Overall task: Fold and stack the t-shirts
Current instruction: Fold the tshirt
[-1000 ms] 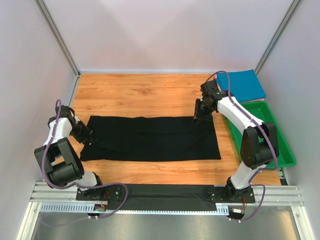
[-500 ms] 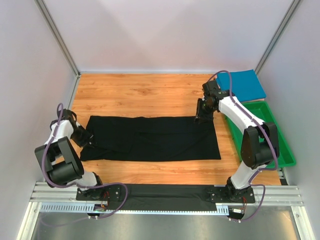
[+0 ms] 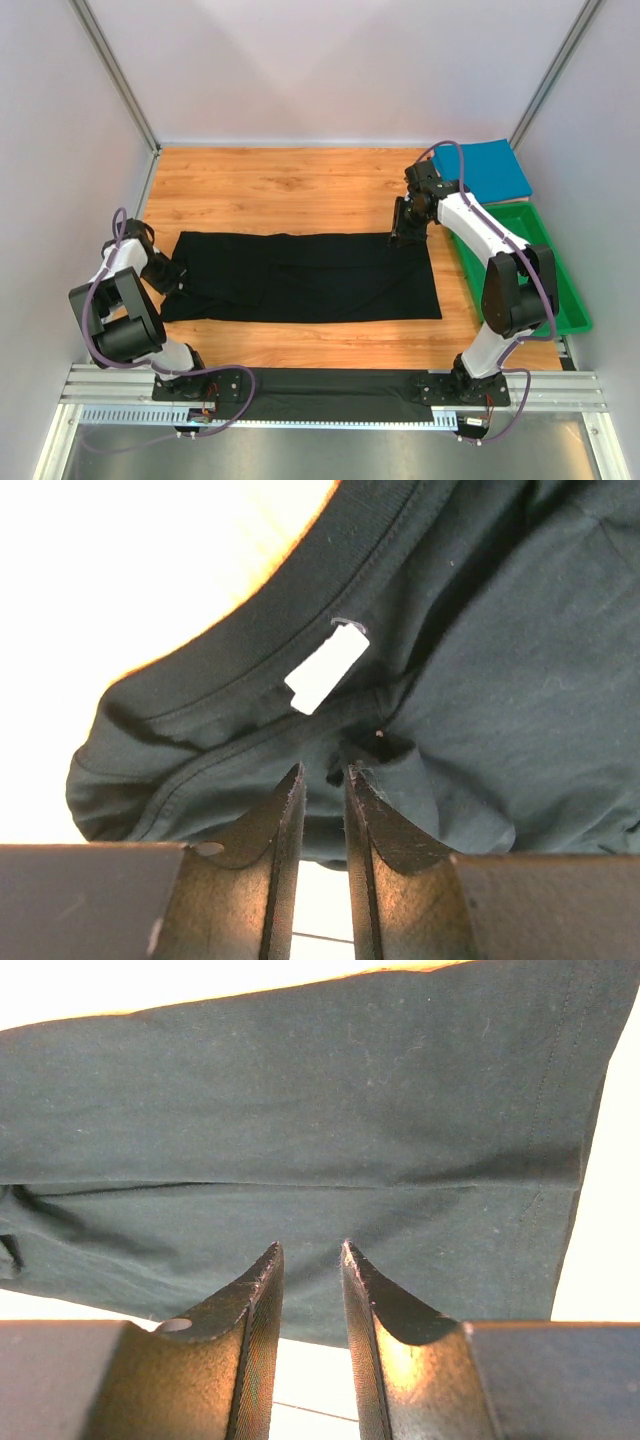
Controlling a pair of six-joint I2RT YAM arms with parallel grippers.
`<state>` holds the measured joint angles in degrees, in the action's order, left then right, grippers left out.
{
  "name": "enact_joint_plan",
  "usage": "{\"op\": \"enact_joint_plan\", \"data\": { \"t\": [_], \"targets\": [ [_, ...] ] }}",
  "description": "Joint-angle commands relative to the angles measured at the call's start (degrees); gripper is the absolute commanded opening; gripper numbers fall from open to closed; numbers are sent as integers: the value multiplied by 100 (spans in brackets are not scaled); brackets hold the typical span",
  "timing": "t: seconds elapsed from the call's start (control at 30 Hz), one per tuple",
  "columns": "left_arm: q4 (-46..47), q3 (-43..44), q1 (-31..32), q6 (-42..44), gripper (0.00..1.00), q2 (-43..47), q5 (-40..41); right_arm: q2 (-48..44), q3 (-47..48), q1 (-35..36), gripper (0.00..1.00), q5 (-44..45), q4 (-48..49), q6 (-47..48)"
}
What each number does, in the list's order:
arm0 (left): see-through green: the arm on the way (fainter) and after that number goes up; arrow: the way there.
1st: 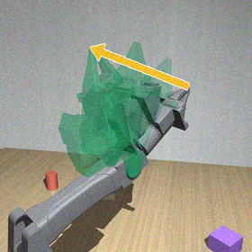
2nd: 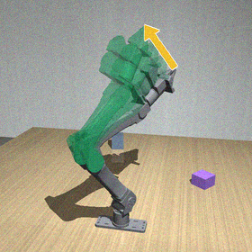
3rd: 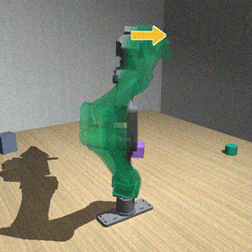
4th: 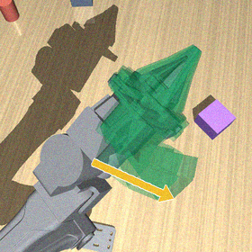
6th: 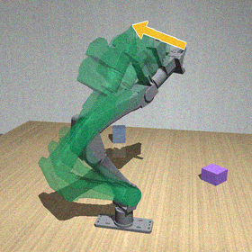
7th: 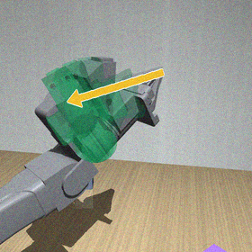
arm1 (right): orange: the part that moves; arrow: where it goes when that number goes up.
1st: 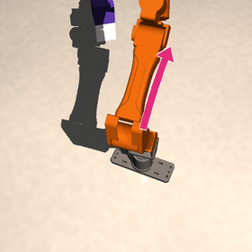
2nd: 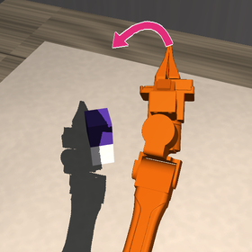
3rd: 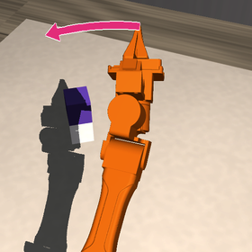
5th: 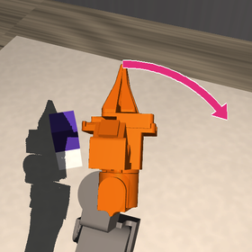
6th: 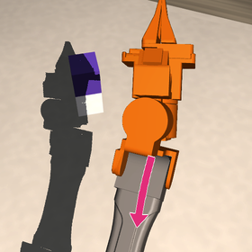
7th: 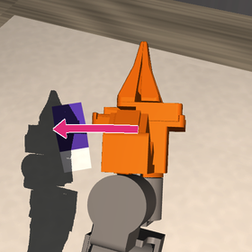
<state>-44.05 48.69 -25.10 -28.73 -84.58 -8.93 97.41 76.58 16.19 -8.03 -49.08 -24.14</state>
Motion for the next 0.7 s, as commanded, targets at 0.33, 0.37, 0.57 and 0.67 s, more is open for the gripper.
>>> {"op": "enact_joint_plan", "data": {
  "t": [0.33, 0.37, 0.57, 0.67],
  "targets": [
    [204, 194, 14, -256, 31, -182, -83, 6, 103, -28, 31, 12, 65, -20],
    [204, 203, 23, -265, 31, -165, -91, 15, 94, -28, 31, -31, 100, -20],
    [143, 308, 32, -265, 32, 2, 31, 85, 156, -36, 31, -14, 100, 23],
    [143, 361, 49, -317, 31, -59, -21, 138, 182, -28, 31, 12, 100, 32]
  ]
}}
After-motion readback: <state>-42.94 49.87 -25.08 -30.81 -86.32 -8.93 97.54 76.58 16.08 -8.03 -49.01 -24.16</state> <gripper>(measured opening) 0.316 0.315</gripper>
